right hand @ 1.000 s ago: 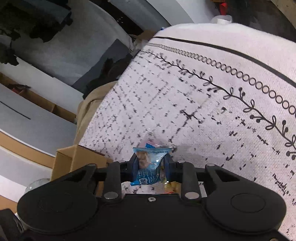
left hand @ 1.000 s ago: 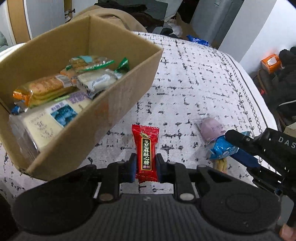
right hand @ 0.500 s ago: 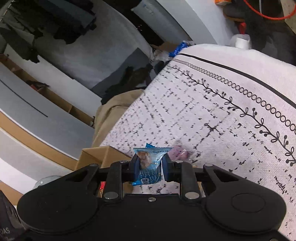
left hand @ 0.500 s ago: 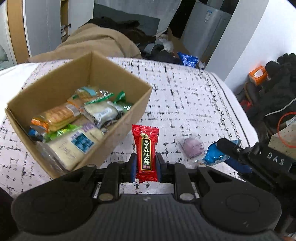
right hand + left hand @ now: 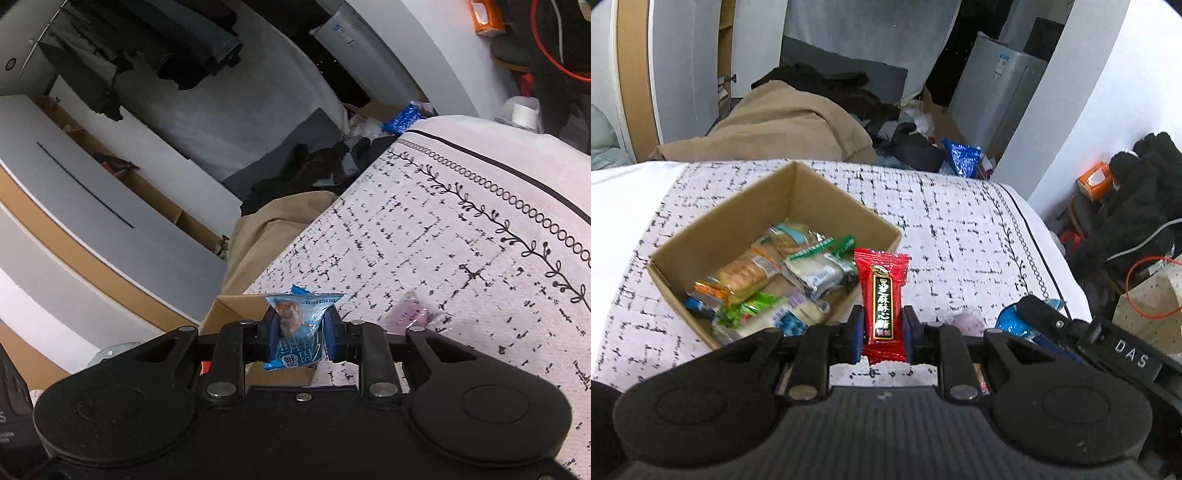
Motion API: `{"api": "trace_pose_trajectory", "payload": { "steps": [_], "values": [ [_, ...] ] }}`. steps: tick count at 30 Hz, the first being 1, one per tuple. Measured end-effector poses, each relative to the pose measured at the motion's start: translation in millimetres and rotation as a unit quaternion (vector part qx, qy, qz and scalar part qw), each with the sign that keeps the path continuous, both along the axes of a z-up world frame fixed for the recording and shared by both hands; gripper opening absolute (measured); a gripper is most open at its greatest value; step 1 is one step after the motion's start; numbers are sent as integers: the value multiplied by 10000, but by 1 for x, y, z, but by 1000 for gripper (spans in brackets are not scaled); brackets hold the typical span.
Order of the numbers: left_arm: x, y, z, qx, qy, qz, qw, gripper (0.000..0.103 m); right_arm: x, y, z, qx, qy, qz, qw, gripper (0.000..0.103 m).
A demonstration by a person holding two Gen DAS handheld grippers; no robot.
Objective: Organize snacks
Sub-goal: 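Lift the red candy bar and blue pack with both tools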
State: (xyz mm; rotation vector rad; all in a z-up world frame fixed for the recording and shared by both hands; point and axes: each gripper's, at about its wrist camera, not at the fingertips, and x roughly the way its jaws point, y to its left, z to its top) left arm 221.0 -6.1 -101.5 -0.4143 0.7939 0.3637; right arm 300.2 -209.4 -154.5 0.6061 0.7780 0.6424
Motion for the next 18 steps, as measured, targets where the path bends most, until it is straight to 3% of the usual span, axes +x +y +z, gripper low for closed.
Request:
{"api": "trace_pose_trajectory", "payload": {
  "steps": [18],
  "values": [
    [-18, 54, 22, -111, -163, 464, 9987, 20, -25, 44, 25, 103, -478, 344, 9982, 24]
  ]
}}
